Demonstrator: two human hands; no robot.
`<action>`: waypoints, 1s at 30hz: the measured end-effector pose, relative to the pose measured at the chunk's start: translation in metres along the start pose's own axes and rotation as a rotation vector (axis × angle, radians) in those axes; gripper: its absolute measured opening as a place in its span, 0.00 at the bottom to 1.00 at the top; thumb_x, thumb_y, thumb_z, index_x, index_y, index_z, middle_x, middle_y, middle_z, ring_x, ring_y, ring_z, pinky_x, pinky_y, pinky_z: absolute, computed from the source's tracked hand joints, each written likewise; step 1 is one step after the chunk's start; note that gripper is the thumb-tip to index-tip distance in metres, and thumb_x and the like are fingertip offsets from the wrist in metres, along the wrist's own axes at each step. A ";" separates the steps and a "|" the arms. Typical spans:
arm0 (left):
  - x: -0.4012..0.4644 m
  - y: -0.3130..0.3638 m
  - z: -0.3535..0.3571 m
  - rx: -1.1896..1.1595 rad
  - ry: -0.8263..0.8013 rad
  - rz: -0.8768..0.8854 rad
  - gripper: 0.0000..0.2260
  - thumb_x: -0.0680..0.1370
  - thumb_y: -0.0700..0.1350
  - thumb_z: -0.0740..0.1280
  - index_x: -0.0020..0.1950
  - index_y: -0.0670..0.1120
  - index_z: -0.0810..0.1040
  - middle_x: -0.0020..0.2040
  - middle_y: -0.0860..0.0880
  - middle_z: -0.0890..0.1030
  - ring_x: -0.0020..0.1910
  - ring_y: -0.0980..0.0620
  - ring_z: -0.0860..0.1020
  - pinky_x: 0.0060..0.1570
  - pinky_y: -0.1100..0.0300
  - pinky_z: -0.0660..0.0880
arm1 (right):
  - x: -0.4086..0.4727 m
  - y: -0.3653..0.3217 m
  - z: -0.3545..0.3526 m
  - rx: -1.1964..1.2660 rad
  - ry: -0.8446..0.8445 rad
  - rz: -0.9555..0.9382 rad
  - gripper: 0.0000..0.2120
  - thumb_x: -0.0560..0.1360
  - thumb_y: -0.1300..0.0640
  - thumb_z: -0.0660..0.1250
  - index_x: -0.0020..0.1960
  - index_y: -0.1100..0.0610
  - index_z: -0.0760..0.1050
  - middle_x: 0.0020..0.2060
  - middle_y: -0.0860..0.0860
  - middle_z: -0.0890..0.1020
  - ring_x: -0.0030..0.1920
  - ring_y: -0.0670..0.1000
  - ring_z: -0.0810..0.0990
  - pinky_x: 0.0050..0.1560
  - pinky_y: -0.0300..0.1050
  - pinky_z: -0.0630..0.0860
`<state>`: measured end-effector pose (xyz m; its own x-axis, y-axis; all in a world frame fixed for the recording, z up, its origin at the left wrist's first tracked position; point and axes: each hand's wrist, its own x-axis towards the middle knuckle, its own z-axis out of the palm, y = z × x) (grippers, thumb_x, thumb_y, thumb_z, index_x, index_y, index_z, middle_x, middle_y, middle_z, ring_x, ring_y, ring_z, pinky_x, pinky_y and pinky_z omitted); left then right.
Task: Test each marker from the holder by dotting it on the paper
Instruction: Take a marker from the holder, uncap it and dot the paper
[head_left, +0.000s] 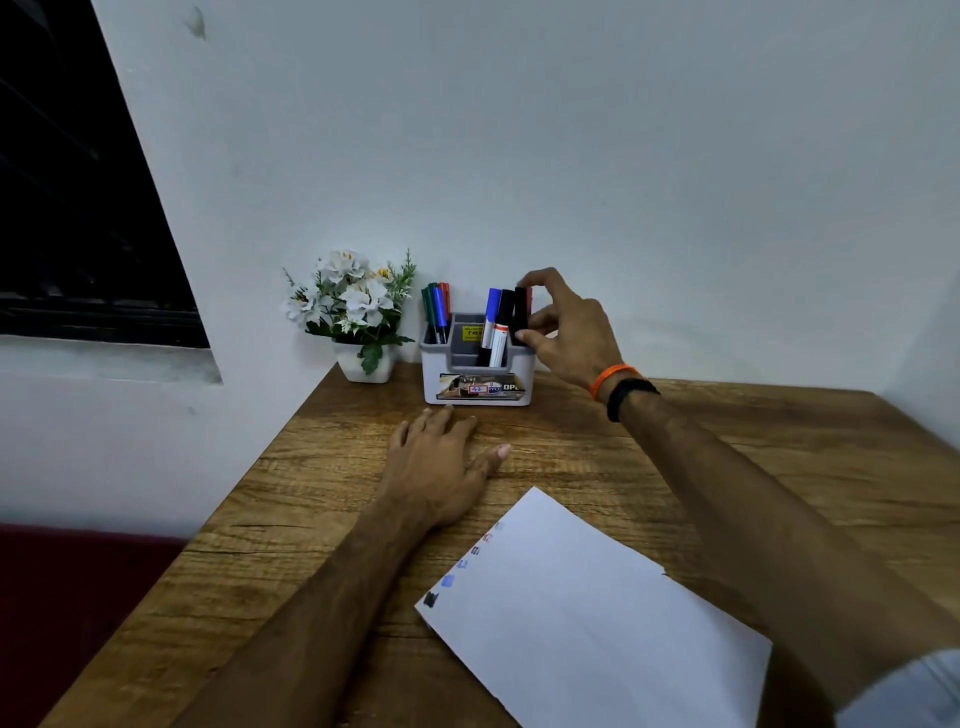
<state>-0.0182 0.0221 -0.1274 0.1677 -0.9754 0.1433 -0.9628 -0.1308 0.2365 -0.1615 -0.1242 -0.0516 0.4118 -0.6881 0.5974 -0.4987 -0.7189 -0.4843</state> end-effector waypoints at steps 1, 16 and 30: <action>0.000 0.000 0.000 -0.002 0.002 0.001 0.32 0.77 0.69 0.48 0.75 0.54 0.62 0.78 0.47 0.58 0.78 0.47 0.54 0.75 0.45 0.49 | -0.002 0.000 0.001 0.008 -0.010 0.017 0.26 0.71 0.60 0.73 0.65 0.47 0.68 0.41 0.51 0.86 0.43 0.52 0.85 0.51 0.55 0.82; -0.003 -0.028 -0.020 0.000 0.062 -0.091 0.32 0.77 0.68 0.51 0.76 0.51 0.62 0.78 0.45 0.60 0.77 0.46 0.56 0.75 0.45 0.53 | -0.005 -0.041 0.011 -0.063 0.097 -0.067 0.15 0.71 0.59 0.72 0.58 0.56 0.77 0.51 0.52 0.79 0.44 0.49 0.78 0.51 0.46 0.79; -0.005 -0.040 -0.013 0.019 0.036 -0.127 0.32 0.77 0.69 0.48 0.75 0.52 0.63 0.78 0.45 0.58 0.77 0.44 0.54 0.73 0.44 0.50 | 0.047 -0.071 0.063 -0.267 -0.219 -0.019 0.23 0.73 0.58 0.67 0.68 0.59 0.71 0.56 0.60 0.77 0.55 0.60 0.77 0.56 0.54 0.77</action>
<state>0.0218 0.0349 -0.1247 0.2956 -0.9438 0.1482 -0.9371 -0.2564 0.2367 -0.0590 -0.1118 -0.0290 0.5624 -0.7006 0.4392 -0.6593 -0.7005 -0.2733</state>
